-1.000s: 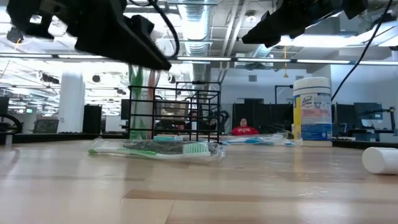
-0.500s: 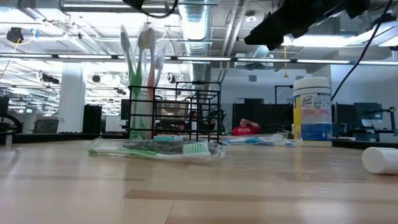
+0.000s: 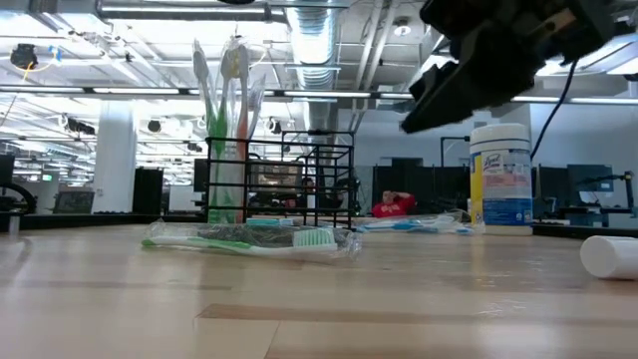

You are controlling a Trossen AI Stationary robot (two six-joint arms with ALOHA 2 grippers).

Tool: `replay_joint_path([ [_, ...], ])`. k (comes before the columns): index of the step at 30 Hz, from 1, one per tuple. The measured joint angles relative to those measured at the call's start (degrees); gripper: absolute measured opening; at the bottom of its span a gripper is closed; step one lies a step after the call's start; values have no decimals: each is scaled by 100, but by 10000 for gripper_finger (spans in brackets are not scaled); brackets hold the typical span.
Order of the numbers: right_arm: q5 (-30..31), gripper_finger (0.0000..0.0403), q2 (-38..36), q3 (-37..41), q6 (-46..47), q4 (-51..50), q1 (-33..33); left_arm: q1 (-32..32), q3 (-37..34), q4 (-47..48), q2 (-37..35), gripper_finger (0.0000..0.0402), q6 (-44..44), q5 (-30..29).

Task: Pick & Place toothbrushing station
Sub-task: Put the green toothbrush into the wire organizer

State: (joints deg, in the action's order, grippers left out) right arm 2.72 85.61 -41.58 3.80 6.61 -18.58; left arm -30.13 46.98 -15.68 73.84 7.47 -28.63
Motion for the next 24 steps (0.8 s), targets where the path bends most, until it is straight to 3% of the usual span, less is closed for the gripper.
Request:
replay_joint_path([
  [8, 2, 122, 859, -9, 307, 1025, -135, 0, 4, -451, -39, 127, 0, -34],
  [13, -26, 122, 1389, -127, 336, 1093, -117, 0, 4, -507, -39, 127, 1, -35],
  [24, -838, 162, 2355, -842, 331, 1208, -119, 0, 4, -586, -37, 127, -1, -32],
])
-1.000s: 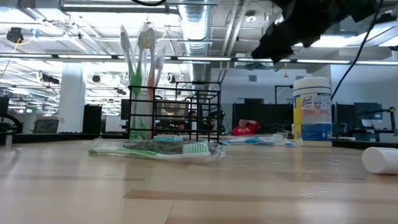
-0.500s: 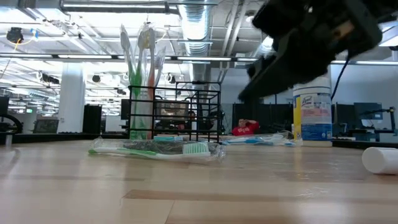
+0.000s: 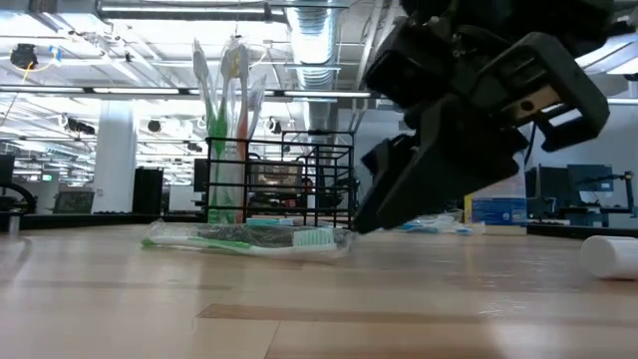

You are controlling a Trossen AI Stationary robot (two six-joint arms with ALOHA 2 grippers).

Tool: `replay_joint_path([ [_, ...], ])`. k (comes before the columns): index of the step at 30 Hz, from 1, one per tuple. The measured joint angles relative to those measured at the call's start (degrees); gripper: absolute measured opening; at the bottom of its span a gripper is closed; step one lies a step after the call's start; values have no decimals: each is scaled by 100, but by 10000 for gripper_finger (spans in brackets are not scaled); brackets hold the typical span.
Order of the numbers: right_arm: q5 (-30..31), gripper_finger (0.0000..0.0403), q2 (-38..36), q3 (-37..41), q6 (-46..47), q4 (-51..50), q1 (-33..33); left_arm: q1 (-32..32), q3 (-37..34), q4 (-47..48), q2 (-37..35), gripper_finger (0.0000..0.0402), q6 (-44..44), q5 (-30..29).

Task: Pick & Place toothbrushing station
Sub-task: Put the green toothbrush into the wire organizer

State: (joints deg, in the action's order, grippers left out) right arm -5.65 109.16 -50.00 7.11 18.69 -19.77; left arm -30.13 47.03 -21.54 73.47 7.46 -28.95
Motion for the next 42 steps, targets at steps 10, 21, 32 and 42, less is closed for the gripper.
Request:
replay_joint_path([
  [10, -48, 214, 258, -295, 64, -398, 89, 0, 0, 0, 0, 127, 0, 2],
  [21, 22, 211, 276, -294, 197, -192, 216, 0, 0, 0, 2, 127, 0, 4],
  [32, 116, 202, 276, -300, 198, 23, 179, 0, 0, 0, 2, 127, 0, 7],
  [42, 102, 188, 674, -496, 198, 165, 186, 0, 0, 0, 2, 127, 0, 7],
])
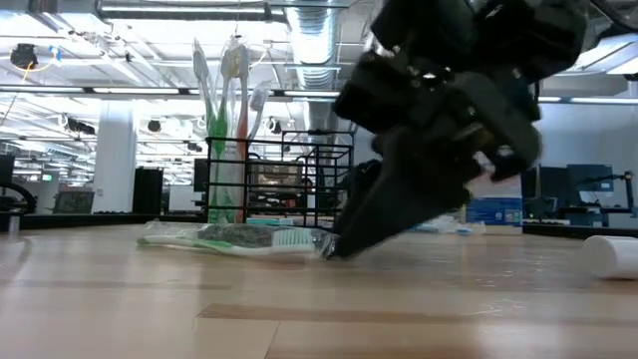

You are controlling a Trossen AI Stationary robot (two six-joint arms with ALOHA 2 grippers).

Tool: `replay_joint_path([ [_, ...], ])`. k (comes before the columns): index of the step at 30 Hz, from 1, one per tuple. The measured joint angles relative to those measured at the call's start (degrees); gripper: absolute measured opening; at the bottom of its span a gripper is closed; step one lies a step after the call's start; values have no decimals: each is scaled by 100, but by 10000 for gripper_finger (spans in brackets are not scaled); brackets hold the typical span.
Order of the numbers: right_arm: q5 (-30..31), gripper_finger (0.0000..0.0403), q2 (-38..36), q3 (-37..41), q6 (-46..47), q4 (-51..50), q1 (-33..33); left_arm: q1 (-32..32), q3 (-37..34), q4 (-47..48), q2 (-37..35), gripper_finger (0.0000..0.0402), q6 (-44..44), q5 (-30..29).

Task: Pick & Place toothbrushing station
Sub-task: Put the green toothbrush into the wire organizer

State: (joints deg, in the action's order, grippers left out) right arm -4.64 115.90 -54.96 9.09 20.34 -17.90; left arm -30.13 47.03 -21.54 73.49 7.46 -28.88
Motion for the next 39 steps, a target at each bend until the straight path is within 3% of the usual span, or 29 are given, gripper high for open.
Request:
replay_joint_path([
  [9, -132, 158, 299, -485, -5, -449, 47, 0, 0, 9, 2, 127, 0, 19],
  [19, -81, 14, 299, -481, -8, -559, 60, 0, 0, 7, 2, 127, 0, 13],
  [28, -155, 8, -212, -430, -255, -1418, 53, 0, 0, 9, 2, 127, 0, -7],
  [39, 601, 8, -1544, -450, -798, -2754, 149, 0, 0, 6, 2, 127, -2, -5],
])
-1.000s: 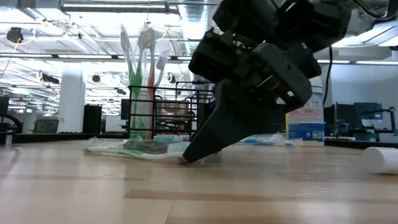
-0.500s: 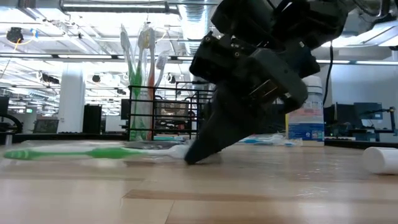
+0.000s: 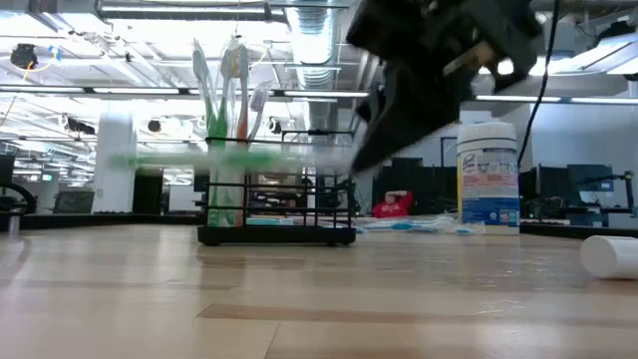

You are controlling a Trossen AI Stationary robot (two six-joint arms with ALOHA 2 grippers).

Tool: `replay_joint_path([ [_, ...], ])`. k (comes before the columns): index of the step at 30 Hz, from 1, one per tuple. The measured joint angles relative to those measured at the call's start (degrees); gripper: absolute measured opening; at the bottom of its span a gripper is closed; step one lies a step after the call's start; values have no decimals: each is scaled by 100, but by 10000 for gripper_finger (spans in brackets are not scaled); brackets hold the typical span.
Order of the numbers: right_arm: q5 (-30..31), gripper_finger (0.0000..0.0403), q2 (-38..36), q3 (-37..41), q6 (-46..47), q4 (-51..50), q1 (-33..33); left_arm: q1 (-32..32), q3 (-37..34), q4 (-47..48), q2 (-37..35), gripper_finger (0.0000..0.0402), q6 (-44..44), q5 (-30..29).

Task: Pick & Place toothbrushing station
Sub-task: Put the green toothbrush into the wire organizer

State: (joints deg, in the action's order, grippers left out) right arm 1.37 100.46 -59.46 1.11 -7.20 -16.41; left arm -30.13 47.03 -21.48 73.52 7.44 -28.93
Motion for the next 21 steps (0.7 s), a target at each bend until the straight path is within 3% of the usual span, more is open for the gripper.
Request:
replay_joint_path([
  [11, 951, 6, -1361, -400, -157, -2349, 145, 0, 0, -5, 0, 127, 0, 2],
  [21, 1273, 6, -1455, -1495, -190, -4165, 197, 0, 0, -6, 0, 127, 0, 4],
])
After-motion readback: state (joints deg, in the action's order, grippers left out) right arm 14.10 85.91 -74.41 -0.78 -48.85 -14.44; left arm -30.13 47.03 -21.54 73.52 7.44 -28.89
